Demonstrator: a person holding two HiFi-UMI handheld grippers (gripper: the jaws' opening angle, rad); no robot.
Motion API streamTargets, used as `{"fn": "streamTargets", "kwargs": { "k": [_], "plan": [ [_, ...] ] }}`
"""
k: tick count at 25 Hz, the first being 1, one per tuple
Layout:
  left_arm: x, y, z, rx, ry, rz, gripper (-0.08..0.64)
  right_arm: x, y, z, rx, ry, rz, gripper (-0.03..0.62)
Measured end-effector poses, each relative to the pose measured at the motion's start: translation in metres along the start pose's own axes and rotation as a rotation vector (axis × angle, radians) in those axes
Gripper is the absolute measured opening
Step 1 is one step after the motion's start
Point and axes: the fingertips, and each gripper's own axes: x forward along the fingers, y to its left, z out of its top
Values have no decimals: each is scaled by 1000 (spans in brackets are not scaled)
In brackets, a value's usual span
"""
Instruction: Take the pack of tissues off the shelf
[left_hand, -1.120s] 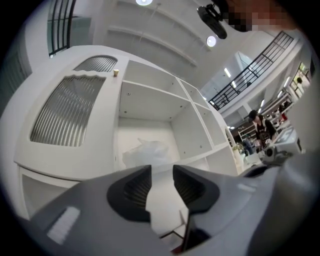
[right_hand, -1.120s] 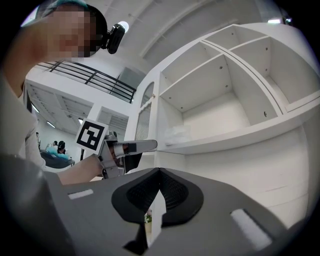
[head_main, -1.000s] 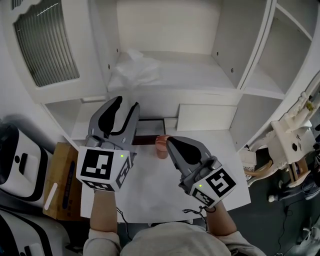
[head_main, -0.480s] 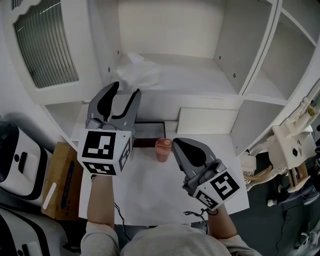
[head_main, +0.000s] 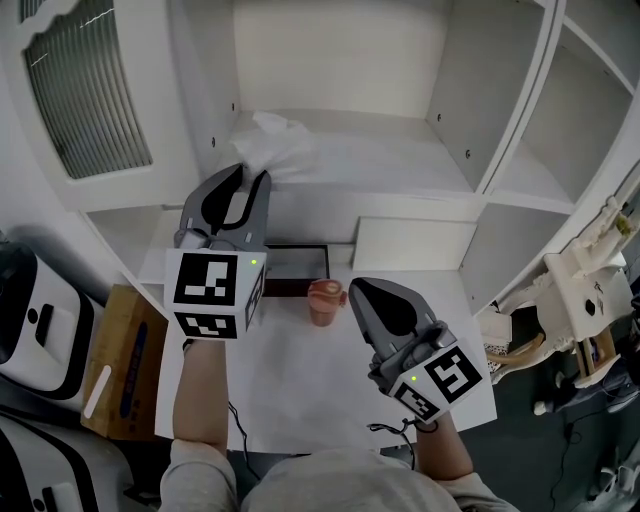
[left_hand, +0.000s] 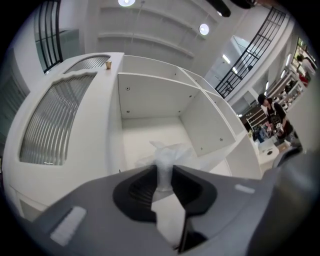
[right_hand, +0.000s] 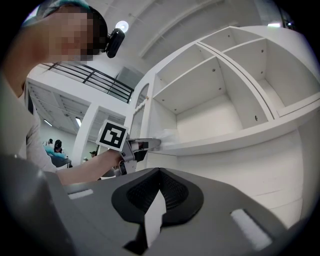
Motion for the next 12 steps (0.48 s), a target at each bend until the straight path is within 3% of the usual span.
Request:
{"fn": "streamTargets", "kwargs": {
  "k": [12],
  "plan": [
    [-27, -2, 22, -1, -86, 38, 55, -3, 1, -1, 11, -4, 29, 0]
  ]
}}
